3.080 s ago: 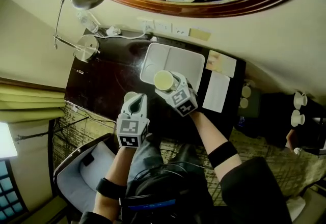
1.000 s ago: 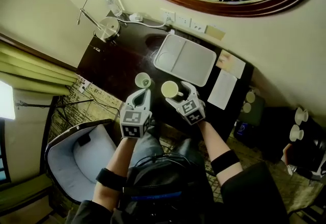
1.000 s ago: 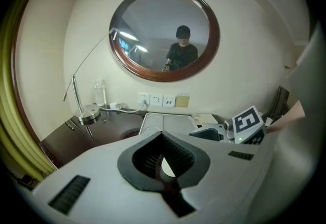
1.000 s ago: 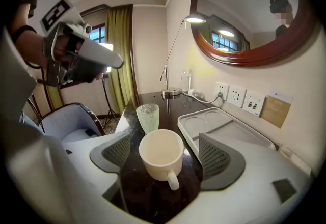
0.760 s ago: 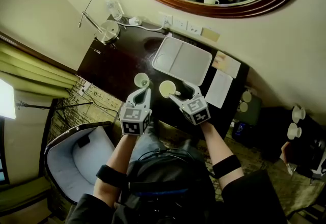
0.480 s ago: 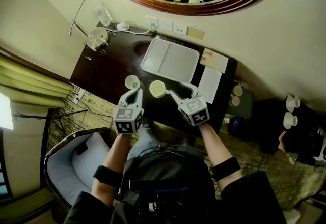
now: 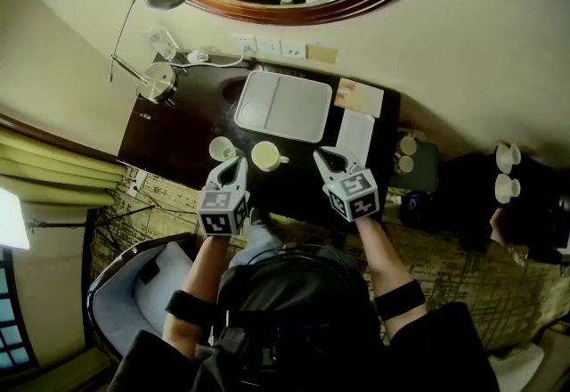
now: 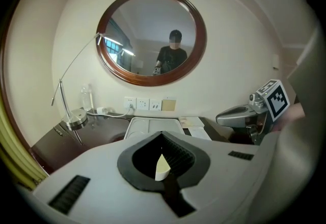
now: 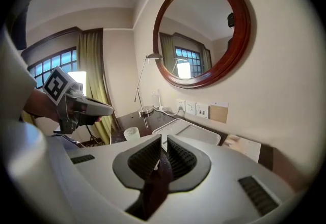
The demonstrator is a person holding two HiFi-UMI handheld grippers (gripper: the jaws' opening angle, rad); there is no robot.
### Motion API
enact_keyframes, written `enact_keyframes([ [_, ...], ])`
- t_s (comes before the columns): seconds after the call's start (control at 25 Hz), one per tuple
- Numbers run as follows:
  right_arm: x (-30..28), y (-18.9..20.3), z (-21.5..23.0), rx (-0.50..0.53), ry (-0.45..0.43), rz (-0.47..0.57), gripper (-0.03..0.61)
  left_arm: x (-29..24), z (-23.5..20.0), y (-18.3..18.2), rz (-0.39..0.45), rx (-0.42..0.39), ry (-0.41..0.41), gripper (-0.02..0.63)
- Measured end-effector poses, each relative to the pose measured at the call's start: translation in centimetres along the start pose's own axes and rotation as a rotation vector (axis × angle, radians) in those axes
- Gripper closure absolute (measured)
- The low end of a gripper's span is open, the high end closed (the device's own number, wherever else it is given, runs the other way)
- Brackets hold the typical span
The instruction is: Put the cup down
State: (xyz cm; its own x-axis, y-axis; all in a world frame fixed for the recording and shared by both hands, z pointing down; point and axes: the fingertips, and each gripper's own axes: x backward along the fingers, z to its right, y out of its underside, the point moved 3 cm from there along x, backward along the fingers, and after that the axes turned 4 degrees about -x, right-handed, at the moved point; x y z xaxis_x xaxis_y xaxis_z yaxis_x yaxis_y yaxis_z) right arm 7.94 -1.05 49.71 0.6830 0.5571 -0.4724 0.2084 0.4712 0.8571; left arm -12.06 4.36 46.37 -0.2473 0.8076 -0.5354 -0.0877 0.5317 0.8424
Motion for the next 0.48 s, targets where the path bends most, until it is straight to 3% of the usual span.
enact_keyframes([
  [0.48, 2.6, 0.2, 0.9, -0.069, 0.051, 0.002, 0.577, -0.4, -1.1, -0.2, 0.018, 0.008, 0.013, 0.614],
])
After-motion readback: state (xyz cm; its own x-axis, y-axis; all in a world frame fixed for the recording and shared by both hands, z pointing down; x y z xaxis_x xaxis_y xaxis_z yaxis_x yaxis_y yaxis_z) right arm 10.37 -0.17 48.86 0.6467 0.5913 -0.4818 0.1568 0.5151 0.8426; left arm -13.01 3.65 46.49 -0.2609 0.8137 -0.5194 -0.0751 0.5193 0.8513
